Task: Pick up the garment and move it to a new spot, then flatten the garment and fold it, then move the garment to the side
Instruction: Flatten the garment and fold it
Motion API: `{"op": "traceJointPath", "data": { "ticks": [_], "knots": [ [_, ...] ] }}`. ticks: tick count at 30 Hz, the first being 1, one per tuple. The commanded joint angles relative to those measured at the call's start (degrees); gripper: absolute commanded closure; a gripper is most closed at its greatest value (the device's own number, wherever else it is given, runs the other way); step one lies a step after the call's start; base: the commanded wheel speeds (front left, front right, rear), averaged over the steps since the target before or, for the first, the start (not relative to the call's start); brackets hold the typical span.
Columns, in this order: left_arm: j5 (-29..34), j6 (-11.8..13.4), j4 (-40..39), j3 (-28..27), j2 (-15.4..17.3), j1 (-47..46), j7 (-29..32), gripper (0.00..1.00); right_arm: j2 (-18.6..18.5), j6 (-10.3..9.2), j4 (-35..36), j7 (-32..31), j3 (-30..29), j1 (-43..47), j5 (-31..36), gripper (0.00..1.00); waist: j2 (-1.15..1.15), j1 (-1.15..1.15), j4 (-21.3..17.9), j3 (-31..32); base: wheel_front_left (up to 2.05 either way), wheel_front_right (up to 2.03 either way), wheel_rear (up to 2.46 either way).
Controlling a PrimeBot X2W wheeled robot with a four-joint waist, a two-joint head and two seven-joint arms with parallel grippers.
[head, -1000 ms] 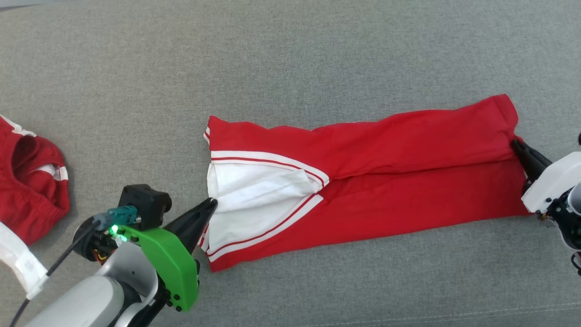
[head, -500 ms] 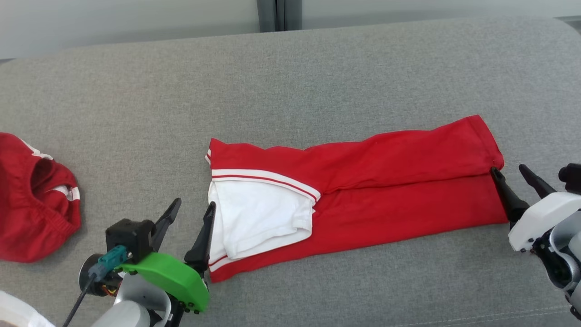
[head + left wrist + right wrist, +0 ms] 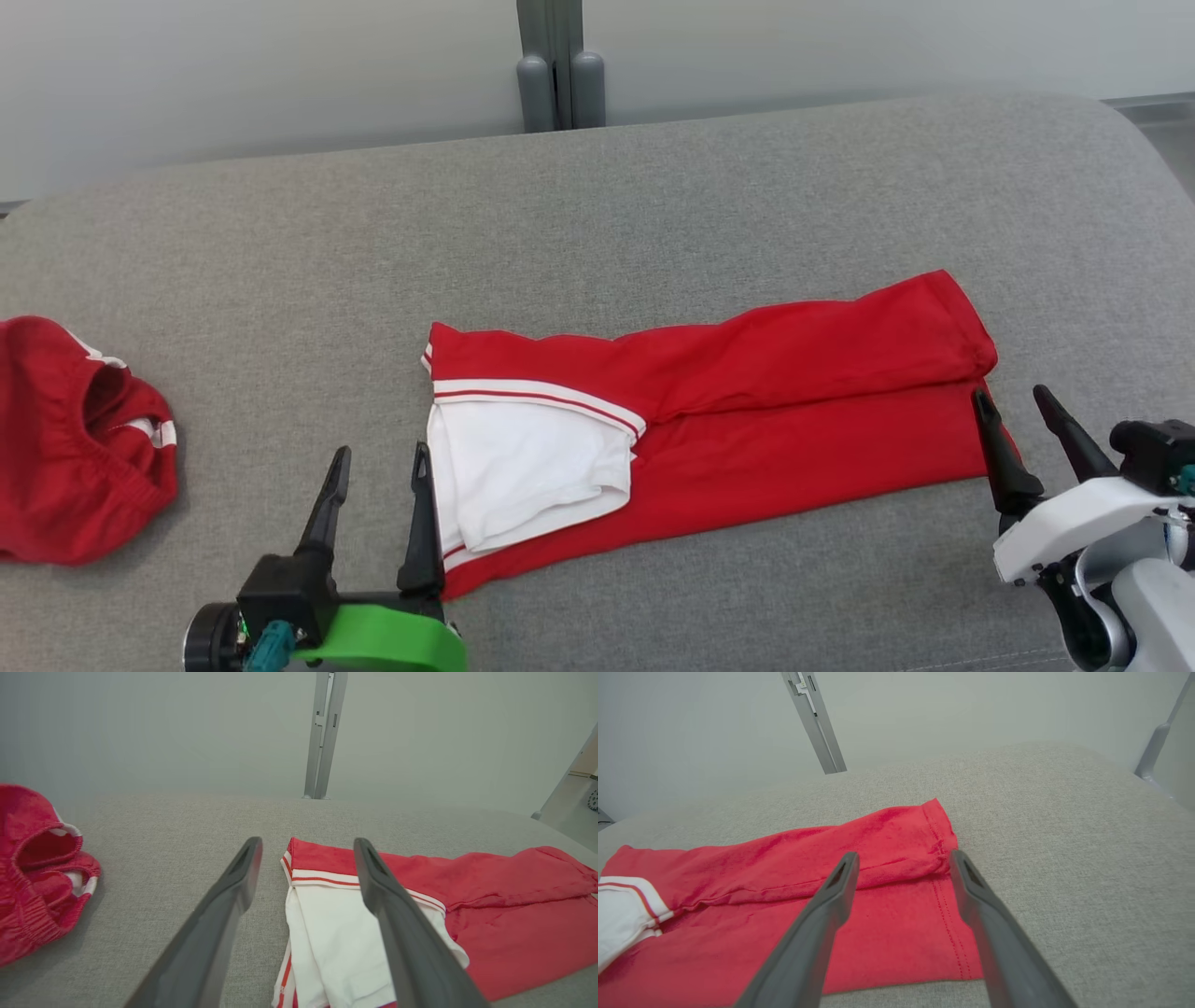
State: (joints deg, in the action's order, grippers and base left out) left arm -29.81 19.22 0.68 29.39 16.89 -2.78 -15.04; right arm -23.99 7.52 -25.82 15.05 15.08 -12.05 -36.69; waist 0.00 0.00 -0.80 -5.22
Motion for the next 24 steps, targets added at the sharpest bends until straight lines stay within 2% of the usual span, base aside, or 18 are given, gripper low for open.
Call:
{"op": "traceJointPath", "data": {
  "ticks": [1,5,11,18,24],
  "knots": [
    [2.45,-0.84,-0.71,-1.73,-1.46,1.97,-0.15,0.0,1.15,-0.08,0.95,0.16,-1.71,1.68,1.81,0.0,0.0,0.0,0.34,0.75,0.0,0.0,0.0],
    [8.58,-3.13,-1.95,-5.77,-5.41,6.12,-0.15,0.0,4.16,-0.08,3.38,0.16,-6.6,4.65,6.45,0.0,0.0,0.0,0.77,2.31,0.0,0.0,0.0],
    [14.35,-7.46,-2.1,-9.08,-9.25,11.12,-0.16,0.0,7.4,-0.08,4.95,0.17,-10.6,8.43,10.61,0.0,0.0,0.0,1.72,5.04,0.0,0.0,0.0],
    [17.85,-11.08,-0.79,-11.65,-11.77,13.74,-0.16,0.0,9.17,-0.08,4.04,0.17,-13.56,11.03,12.31,0.0,0.0,0.0,4.01,6.49,0.0,0.0,0.0],
    [19.82,-13.12,0.5,-12.45,-12.87,14.37,-0.17,0.0,8.88,-0.08,-1.64,0.17,-14.58,8.79,10.24,0.0,0.0,0.0,6.02,6.3,0.0,0.0,0.0]
  ]
}}
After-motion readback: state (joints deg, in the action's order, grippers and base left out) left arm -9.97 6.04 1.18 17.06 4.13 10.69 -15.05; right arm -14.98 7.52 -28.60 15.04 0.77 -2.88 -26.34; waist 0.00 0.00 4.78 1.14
